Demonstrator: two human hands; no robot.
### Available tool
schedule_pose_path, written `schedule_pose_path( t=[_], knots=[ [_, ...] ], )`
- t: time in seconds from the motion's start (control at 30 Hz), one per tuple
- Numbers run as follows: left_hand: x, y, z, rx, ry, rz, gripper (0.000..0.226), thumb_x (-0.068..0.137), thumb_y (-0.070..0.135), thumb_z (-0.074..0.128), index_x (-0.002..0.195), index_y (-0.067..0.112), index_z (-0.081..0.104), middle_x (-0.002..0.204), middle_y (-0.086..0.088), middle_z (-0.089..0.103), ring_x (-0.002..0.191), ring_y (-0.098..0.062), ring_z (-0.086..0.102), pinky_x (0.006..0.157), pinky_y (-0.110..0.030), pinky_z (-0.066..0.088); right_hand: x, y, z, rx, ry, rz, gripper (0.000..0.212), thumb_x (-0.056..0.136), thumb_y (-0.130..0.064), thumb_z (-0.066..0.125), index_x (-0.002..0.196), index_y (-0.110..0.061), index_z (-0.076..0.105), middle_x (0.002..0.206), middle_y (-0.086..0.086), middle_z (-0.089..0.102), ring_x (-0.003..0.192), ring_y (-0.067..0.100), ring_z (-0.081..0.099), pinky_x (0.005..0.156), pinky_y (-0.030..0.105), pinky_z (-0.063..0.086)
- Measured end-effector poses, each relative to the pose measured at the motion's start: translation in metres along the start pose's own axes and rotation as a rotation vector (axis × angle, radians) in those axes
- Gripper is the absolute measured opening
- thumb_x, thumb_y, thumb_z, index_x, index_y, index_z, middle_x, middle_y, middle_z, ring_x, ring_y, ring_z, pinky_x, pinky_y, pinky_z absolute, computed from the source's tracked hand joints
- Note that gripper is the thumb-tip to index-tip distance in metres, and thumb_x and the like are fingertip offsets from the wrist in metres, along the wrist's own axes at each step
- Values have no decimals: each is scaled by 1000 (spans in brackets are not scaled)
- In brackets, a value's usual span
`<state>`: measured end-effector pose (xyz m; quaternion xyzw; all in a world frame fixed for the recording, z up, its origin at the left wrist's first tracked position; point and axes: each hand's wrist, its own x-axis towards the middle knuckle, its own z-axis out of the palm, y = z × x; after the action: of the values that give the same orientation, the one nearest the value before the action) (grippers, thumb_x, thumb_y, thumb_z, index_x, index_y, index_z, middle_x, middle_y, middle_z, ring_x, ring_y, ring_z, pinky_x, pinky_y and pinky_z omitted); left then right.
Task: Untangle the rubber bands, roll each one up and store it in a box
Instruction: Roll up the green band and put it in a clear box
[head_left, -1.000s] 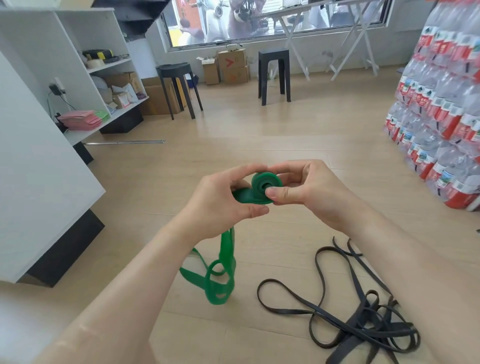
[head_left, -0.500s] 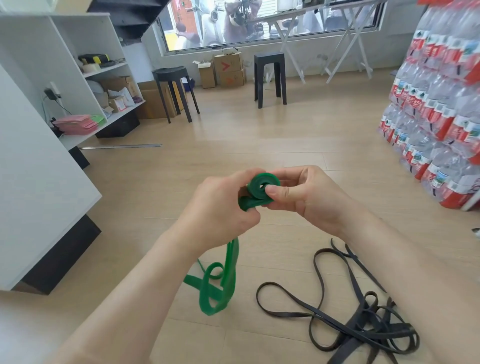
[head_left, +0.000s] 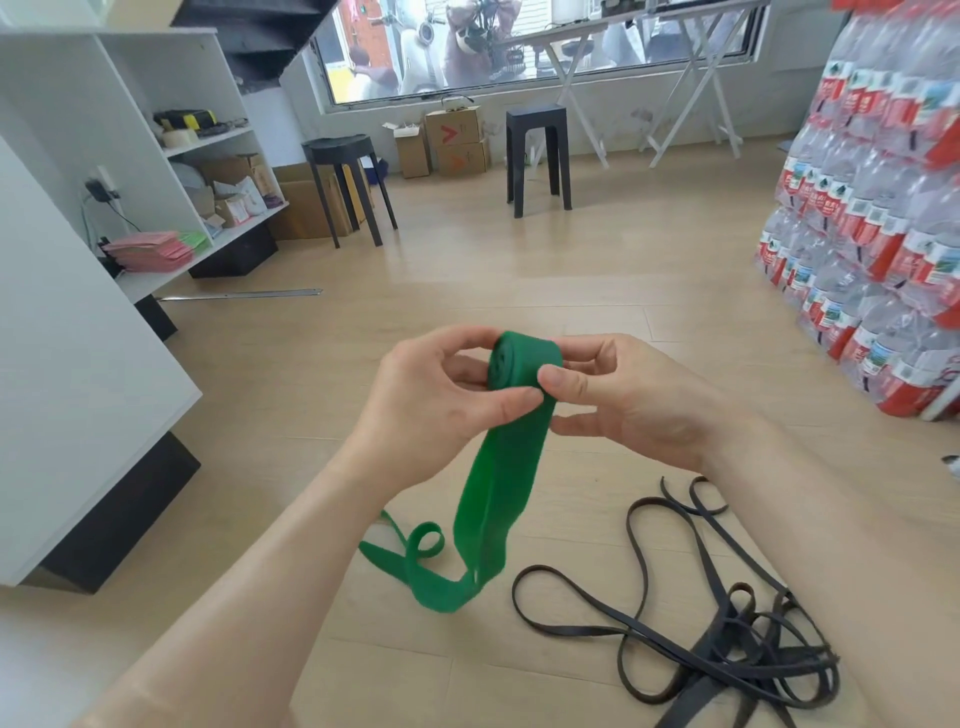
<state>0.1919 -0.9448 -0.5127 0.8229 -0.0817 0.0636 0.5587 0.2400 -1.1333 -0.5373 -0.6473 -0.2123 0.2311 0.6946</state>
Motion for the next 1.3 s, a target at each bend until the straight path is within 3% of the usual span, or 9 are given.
schedule_pose_path(
  t=[0.13,0.3,0.47,0.63,0.83,0.97,1.07,1.2,1.3],
  knots=[
    [2,-1,2,25,16,-50,52,66,34,77,114,17,63,82,5,76,77,-9,72,77,-30,58,0,-2,4,25,24,-48,40,84,-19,65,122,-7,65,118,14,69,111,29,66,101,47,49],
    [5,-7,3,386,67,-23,55,57,65,70,97,28,59,82,12,70,77,-1,63,72,-24,51,2,-2,8,-2,96,-39,30,84,-19,67,112,-8,71,110,16,72,102,33,68,101,49,48],
    [1,5,-5,645,-226,286,70,66,41,80,127,48,48,126,25,43,105,0,43,84,-15,39,-1,-6,9,-164,39,6,23,86,-6,67,108,-7,71,101,15,74,94,31,70,91,46,54],
    [-1,16,-6,1043,-381,355,39,75,38,75,112,39,61,120,20,46,104,-7,46,86,-26,40,0,-9,15,-343,-11,88,29,80,-6,74,108,-12,72,95,10,76,93,23,72,90,36,55],
    [-4,12,-2,1068,-342,377,27,83,48,62,104,31,56,95,13,63,85,-10,54,71,-25,37,-2,-12,11,-331,46,115,47,72,-23,82,116,-18,67,85,13,74,79,21,69,81,36,53],
    [-3,6,-3,965,-311,371,21,88,44,57,101,28,55,85,10,62,78,-14,55,68,-27,38,-3,-8,8,-270,27,111,64,70,-39,81,128,-31,56,105,35,63,87,26,61,99,53,45],
    [-1,0,-8,872,-272,305,18,89,35,59,105,26,59,72,10,61,67,-8,53,62,-21,39,-9,-11,7,-396,6,85,64,68,-37,81,124,-34,50,109,13,69,93,19,70,96,43,52],
    [3,-5,-14,732,-178,212,24,86,27,65,109,23,64,69,13,61,67,-4,56,67,-21,45,-10,-12,16,-628,134,-62,56,64,-26,89,108,-29,55,103,-2,63,86,12,68,71,20,53],
    [6,-7,-16,589,-143,151,21,85,20,69,105,20,68,85,8,71,79,-8,66,75,-26,53,-7,-9,21,-615,199,-172,37,67,-22,88,98,-22,67,92,0,72,83,15,70,77,31,57]
  ],
)
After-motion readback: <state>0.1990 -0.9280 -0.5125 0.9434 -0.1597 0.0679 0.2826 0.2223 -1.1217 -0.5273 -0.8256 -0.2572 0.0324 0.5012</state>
